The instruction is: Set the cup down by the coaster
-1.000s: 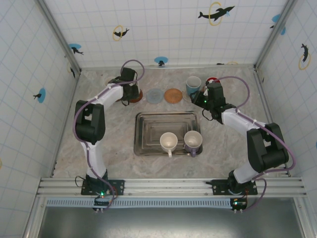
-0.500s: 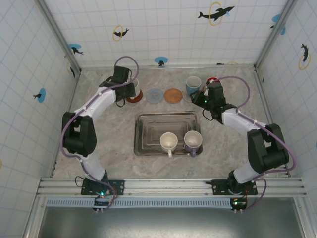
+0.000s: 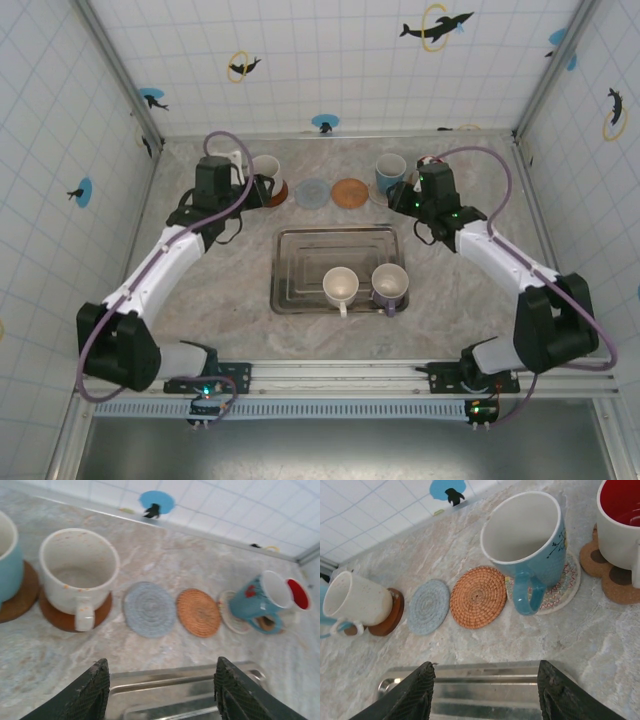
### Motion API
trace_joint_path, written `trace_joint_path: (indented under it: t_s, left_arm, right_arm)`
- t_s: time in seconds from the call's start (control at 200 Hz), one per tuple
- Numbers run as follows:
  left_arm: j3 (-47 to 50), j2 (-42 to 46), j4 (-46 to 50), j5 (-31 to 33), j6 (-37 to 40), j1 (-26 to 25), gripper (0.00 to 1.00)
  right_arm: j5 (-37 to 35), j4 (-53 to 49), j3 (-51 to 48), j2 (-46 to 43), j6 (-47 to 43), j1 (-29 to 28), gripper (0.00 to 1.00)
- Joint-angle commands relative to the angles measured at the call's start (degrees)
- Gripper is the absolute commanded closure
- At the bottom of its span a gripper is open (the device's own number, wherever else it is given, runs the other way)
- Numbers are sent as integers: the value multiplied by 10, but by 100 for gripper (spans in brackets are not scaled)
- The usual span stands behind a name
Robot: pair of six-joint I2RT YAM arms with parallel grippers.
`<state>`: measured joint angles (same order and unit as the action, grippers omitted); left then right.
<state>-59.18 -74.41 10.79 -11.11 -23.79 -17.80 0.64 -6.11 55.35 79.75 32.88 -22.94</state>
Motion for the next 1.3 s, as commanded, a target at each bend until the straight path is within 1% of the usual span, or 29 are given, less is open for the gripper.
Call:
trace_joint_path:
  t_s: [0.0,0.065,0.115,0.195,0.3,0.4,0.596,0.796,0.981,1.111,1.296]
  left_arm:
    - [29,27,-41,-57,32,-7,43]
    - [51,36,-47,-70,44,-10,43]
    - [63,42,-51,-81,52,-11,43]
    - [67,48,-45,-86,64,-12,43]
    - [71,61,-46,-96,71,-12,43]
    - [81,77,-50,-103,77,-13,43]
    - [93,109,-52,-112,81,-14,42]
    - [104,135,-58,-121,77,-16,42]
    - [106,147,-56,-113,74,-17,41]
    - [106,151,-55,-113,74,-17,41]
    - [109,159,-51,-104,69,-17,41]
  right_arm:
    - [-26,-83,21,-49,-38,-15,42]
    - [-27,-110,27,-64,-53,-22,42]
    - [-31,-152,44,-70,-66,-29,42]
    - [-62,-229,73,-75,-84,-48,42]
    - [-101,-299,88,-88,-93,-88,42]
    - [-135,-338,73,-111,-79,-128,42]
    - [-165,-379,22,-155,-24,-201,42]
    - [-182,-426,-11,-192,34,-249,43]
    - [-158,-416,-57,-217,89,-290,43]
    - [-162,-422,-76,-218,122,-324,43]
    - [-136,-429,-104,-222,157,-353,42]
